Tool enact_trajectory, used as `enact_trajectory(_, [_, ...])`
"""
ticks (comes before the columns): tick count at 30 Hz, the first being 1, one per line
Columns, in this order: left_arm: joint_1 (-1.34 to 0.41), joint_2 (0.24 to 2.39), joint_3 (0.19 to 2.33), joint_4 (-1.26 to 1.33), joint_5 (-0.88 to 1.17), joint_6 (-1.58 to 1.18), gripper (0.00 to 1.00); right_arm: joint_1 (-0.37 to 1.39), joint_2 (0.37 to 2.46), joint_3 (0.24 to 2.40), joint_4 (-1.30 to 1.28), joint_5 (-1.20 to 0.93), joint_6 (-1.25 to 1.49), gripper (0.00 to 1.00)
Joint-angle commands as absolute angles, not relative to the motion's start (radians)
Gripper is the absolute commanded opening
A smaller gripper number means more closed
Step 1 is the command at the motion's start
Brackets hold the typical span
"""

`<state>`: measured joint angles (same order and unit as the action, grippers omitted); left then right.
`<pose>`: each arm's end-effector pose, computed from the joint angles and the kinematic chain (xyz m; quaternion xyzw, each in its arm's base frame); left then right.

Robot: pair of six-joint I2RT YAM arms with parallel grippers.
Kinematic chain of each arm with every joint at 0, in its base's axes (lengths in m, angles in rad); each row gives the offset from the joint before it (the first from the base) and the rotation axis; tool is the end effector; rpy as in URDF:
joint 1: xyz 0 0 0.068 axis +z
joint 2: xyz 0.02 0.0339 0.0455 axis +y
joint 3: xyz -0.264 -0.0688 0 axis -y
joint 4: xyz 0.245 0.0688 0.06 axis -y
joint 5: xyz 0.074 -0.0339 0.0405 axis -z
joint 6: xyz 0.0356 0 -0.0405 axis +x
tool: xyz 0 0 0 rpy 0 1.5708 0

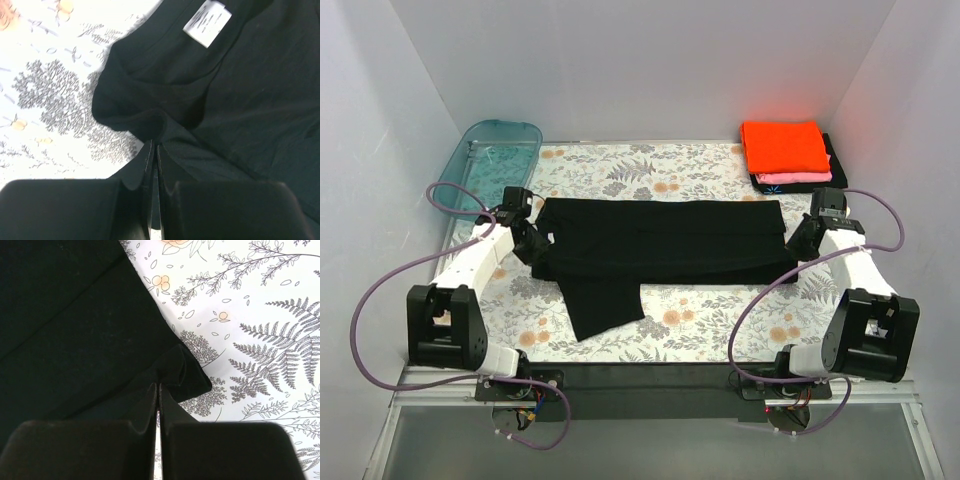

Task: Fold and stack the t-shirts
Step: Fold the tshirt

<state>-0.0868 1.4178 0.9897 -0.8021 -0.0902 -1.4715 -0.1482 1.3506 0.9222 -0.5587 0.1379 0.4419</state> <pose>0.2634 -0.0197 0.2241 -0.6344 0.7530 -0.0874 0.1517 0.2667 -0.0448 0.2328 0.2968 0.9084 -0.0233 0.2936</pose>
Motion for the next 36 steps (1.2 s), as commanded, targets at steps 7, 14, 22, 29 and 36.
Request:
enact_trajectory(7, [-0.071,1.488,1.103,-0.753,-0.132,-1.427,0.0,-0.147,1.417,0.985,-0.492,0.167,0.46,0.01])
enact_trajectory(14, [-0.064,1.539,1.111,-0.707,-0.152,-1.411,0.0,-0.147,1.469,1.014,-0.474,0.164,0.476,0.01])
enact_trajectory(22, [-0.064,1.6,1.115,-0.623,-0.161,-1.368,0.0,-0.147,1.549,1.031,-0.448,0.17,0.485,0.01])
enact_trajectory(29, [-0.064,1.634,1.126,-0.575,-0.173,-1.353,0.0,-0.147,1.6,1.012,-0.423,0.192,0.495,0.01])
enact_trajectory(36, [-0.064,1.648,1.124,-0.545,-0.181,-1.353,0.0,-0.147,1.634,1.012,-0.411,0.212,0.502,0.01])
